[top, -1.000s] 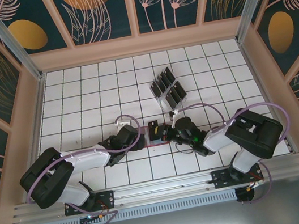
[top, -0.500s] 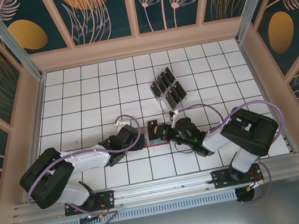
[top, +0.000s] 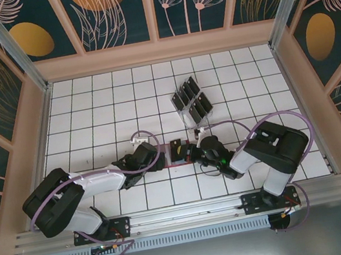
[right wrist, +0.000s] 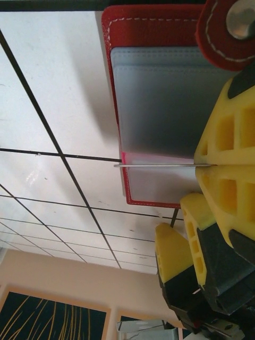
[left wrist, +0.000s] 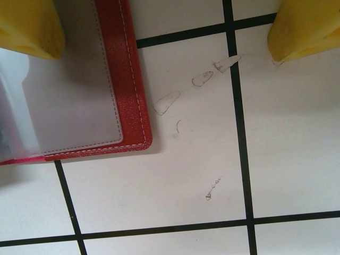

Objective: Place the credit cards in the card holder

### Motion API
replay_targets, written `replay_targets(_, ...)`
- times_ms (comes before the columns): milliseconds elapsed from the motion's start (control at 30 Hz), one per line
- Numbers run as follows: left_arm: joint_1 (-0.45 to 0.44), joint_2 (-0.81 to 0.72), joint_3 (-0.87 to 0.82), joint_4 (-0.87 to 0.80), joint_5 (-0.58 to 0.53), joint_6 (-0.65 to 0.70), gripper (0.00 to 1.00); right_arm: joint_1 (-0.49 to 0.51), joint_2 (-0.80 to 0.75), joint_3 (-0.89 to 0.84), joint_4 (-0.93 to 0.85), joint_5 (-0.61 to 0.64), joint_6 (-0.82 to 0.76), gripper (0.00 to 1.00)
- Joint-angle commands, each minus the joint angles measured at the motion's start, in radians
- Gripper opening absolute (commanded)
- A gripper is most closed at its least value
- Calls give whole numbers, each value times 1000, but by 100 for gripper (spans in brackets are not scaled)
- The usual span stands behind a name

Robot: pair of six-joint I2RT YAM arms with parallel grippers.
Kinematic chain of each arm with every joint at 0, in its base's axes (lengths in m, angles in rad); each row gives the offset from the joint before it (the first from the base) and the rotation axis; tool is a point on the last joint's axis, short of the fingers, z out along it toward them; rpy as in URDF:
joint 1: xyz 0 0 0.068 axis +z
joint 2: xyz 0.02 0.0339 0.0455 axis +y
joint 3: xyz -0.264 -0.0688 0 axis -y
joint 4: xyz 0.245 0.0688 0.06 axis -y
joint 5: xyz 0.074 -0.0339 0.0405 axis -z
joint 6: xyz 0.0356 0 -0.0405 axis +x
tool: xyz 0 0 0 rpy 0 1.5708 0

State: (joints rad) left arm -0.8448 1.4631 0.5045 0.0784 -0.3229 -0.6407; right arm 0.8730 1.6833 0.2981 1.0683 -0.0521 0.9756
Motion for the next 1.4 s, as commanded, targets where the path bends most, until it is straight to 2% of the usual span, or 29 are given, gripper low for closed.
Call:
replay_targets(0, -2, 16, -29, -63, 19, -32, 99, -9, 19, -12, 64, 0, 5, 0)
replay_targets(1367, -3, 4, -52, -52, 22, -45, 99, -23, 113, 14, 152, -97, 44, 0)
